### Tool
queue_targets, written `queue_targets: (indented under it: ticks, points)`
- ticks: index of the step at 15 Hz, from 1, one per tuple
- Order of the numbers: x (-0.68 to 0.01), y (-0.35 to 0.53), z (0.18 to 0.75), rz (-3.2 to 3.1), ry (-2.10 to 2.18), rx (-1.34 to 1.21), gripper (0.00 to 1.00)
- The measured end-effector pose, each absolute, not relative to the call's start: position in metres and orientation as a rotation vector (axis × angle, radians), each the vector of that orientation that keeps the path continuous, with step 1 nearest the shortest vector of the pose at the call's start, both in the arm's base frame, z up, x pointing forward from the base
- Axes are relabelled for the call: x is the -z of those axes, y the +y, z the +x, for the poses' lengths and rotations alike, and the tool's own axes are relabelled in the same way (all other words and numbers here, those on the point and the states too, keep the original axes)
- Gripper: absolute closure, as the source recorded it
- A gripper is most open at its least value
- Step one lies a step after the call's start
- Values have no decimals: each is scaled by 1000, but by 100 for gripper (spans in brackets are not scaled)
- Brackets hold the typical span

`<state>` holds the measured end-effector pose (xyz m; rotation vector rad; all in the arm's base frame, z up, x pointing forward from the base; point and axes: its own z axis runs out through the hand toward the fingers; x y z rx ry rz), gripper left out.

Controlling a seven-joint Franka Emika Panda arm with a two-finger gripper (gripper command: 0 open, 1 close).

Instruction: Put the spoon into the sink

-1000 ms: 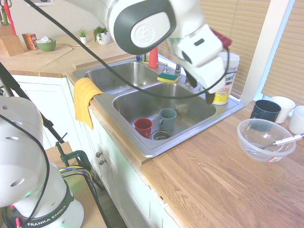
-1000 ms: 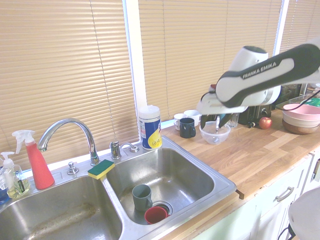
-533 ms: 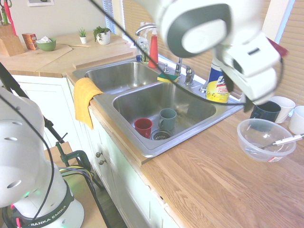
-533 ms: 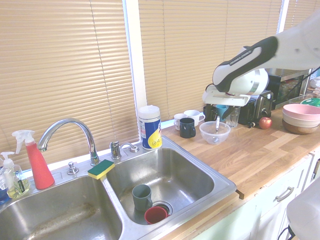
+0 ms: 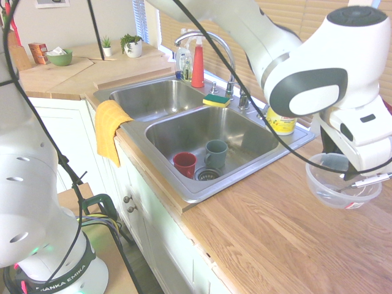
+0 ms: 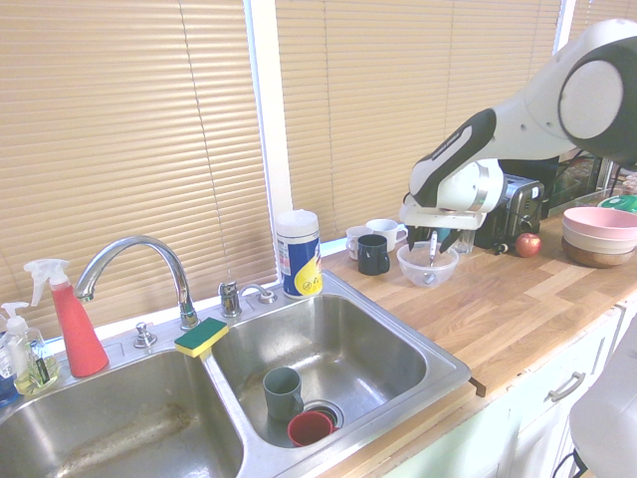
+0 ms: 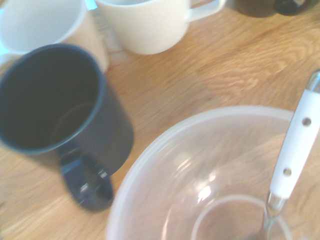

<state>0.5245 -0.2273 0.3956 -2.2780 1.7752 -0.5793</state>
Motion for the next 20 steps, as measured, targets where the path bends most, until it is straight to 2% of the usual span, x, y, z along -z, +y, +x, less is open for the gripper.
queue_targets:
  ticks: [6, 7, 12, 20]
  points:
    - [-375, -243, 529, -2246, 1861, 619, 0]
    - [-372, -245, 530, -2242, 1872, 622, 100]
    - [-361, -241, 539, -2228, 1922, 702, 100]
    - [-351, -238, 543, -2233, 1933, 691, 100]
